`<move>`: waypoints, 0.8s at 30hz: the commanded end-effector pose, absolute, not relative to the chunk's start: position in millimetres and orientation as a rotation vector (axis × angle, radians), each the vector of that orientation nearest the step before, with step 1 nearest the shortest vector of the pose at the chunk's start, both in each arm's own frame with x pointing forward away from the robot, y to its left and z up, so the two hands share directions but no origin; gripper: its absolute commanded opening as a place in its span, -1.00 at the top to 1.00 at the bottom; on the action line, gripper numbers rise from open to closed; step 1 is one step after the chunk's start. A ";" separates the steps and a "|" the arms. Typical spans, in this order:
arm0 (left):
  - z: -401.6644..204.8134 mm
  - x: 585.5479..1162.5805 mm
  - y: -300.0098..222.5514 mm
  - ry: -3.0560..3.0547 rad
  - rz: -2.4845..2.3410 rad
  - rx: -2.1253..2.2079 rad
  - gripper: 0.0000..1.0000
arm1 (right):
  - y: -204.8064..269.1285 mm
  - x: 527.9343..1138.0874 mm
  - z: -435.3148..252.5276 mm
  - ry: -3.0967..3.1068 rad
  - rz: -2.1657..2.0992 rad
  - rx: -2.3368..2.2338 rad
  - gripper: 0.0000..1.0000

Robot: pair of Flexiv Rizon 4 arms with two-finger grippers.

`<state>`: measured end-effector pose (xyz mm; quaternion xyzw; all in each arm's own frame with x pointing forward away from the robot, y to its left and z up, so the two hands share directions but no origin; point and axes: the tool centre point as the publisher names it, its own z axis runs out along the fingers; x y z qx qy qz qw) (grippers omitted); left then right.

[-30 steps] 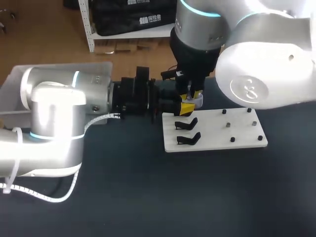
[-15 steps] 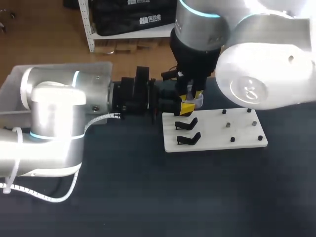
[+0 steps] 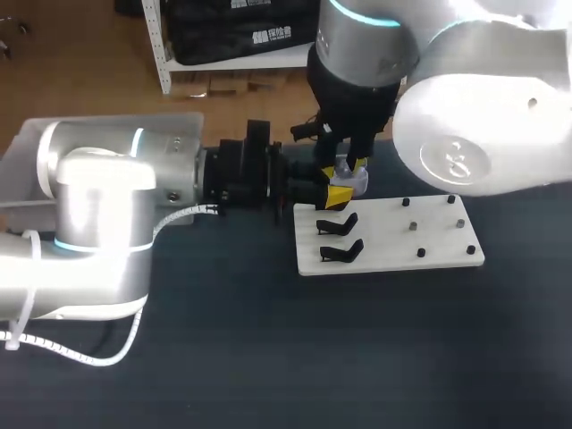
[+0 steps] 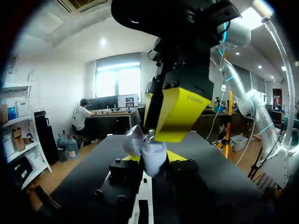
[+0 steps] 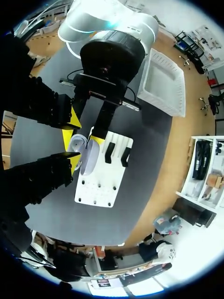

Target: Pick up each earbud case from the left stands, insert the matching earbuds, close the lid, and place the case in the box.

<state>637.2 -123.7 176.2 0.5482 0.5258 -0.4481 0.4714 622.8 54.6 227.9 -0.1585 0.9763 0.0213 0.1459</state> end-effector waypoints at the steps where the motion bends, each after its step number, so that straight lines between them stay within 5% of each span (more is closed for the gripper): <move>1: 174.4 635.8 -123.3 1.280 -1.093 1.334 1.00 | 49.9 620.0 244.4 2.772 0.088 -0.442 0.36; 17: 174.4 635.8 -123.3 1.280 -1.093 1.334 1.00 | 35.5 706.4 224.5 2.709 0.121 -0.176 0.43; 24: 174.4 635.8 -123.3 1.280 -1.093 1.334 1.00 | 27.7 691.1 205.6 2.762 0.092 -0.168 0.40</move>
